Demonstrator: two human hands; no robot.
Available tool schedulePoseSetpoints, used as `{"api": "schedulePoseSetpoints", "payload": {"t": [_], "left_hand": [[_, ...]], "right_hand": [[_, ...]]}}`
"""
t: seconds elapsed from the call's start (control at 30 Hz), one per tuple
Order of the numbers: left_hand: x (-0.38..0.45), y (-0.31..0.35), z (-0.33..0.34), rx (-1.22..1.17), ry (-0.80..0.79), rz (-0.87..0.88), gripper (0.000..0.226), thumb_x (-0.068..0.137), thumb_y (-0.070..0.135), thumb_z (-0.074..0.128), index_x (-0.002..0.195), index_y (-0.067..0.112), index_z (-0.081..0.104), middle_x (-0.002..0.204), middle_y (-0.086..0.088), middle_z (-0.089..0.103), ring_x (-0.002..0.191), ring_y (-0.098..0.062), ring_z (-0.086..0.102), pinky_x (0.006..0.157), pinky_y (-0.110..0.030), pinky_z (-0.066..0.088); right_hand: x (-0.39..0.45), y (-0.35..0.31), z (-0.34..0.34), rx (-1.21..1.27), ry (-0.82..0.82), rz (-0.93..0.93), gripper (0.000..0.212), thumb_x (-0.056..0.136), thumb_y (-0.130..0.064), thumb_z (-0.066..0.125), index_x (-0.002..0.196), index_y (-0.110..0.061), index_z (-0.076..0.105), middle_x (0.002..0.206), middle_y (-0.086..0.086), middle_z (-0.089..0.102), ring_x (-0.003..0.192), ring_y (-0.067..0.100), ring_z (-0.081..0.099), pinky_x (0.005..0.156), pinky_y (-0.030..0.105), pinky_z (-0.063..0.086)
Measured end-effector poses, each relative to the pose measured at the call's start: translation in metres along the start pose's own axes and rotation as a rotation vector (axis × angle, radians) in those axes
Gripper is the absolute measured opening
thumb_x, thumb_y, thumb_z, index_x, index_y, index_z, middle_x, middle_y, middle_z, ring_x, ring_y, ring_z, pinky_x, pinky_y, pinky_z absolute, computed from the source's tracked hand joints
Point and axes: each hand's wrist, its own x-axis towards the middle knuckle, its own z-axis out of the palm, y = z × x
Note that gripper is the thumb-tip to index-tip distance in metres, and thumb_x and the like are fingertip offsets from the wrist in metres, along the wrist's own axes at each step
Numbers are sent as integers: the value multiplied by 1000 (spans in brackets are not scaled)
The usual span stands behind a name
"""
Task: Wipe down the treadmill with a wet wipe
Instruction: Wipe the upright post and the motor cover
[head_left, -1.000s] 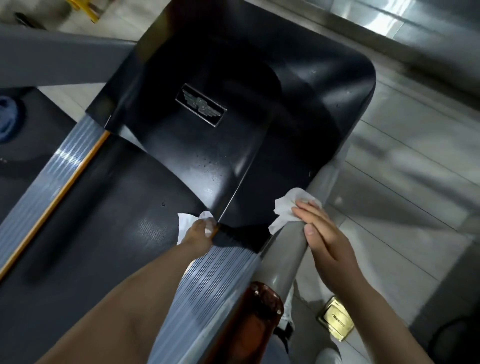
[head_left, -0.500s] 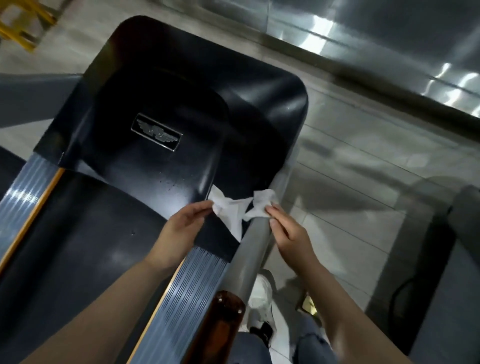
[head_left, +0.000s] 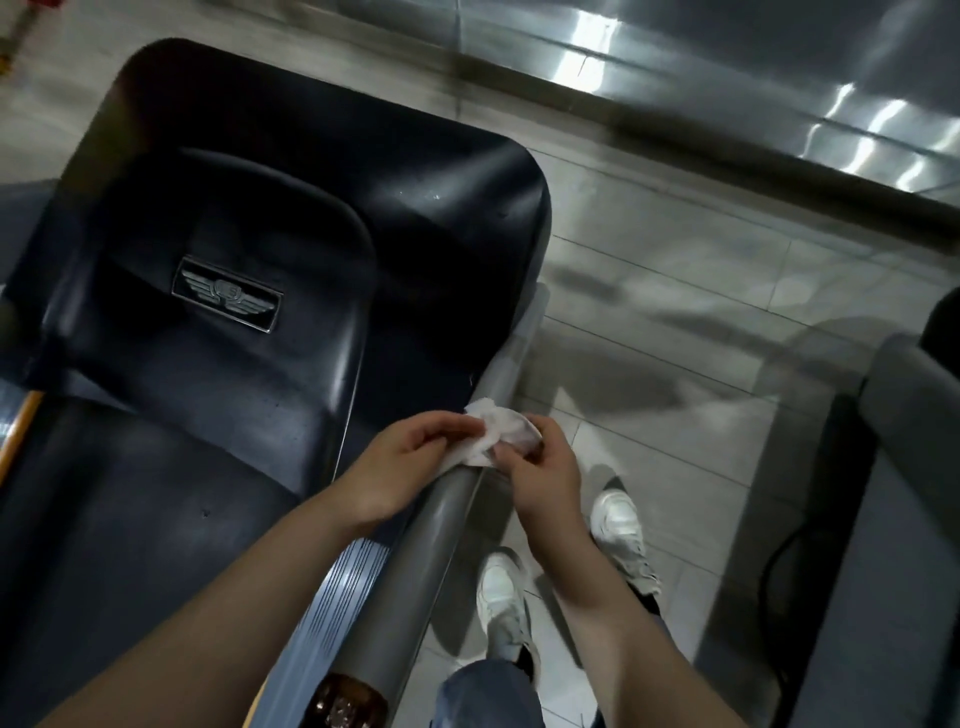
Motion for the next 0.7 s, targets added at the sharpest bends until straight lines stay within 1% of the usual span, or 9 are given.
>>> {"api": "schedulePoseSetpoints", "payload": {"t": [0.1,0.17,0.2,0.3,0.37,0.47,0.57,0.63,0.7], "left_hand": [[5,-9,-5,31,31,-44,23,95,14,60,114,25,68,117,5,68,110,-2,62,93,-17,44],[7,-14,-8,86,50,-64,36,80,42,68,115,35,63,123,7,66,116,-4,60,99,-25,46],[7,-14,-9,118,54,-56,43,75,47,70,116,38,61,125,9,64,118,-2,58,102,-26,45],[6,0,-5,252,31,66,54,78,40,79,124,42,50,127,22,57,120,10,52,103,-14,39],[7,9,0,303,-8,136,56,80,38,78,127,43,48,126,24,58,120,8,53,100,-13,41],[15,14,2,265,26,148,34,90,28,68,122,34,60,112,17,70,105,1,64,91,-22,50],[22,17,-5,102,89,33,21,96,13,60,108,29,69,96,9,74,87,-1,66,81,-23,50],[22,21,-10,17,137,-57,18,100,17,55,101,26,71,87,10,74,80,-1,64,76,-23,49],[23,23,-11,-89,184,-132,23,103,21,50,99,24,72,92,4,76,87,-7,68,82,-31,52]], "right_hand": [[9,0,-6,-149,35,-32,29,85,-13,66,103,-30,51,93,-7,63,85,15,63,72,26,51],[13,-2,-9,-96,8,-23,21,86,-16,66,101,-26,57,93,-3,67,87,17,65,79,38,56],[14,-3,-11,-66,-3,-19,16,87,-16,65,100,-24,61,93,-2,69,87,16,67,82,41,57],[12,-14,-15,-2,-21,-51,14,90,-13,64,99,-22,69,91,-1,74,86,13,70,80,36,59],[10,-24,-17,20,-66,-74,13,90,-14,64,102,-18,71,90,1,74,85,14,71,78,34,59],[10,-38,-25,41,-199,-37,20,89,-15,67,109,-15,68,97,2,74,90,14,71,78,28,57],[14,-48,-47,-100,-310,-34,33,77,-18,75,110,-19,68,102,1,72,94,16,69,75,25,53],[15,-56,-61,-116,-195,-13,27,78,-12,74,101,-24,70,98,2,72,92,18,68,74,34,55],[14,-63,-68,21,-16,-33,15,86,-10,70,98,-18,70,94,4,73,89,20,70,76,33,59]]}}
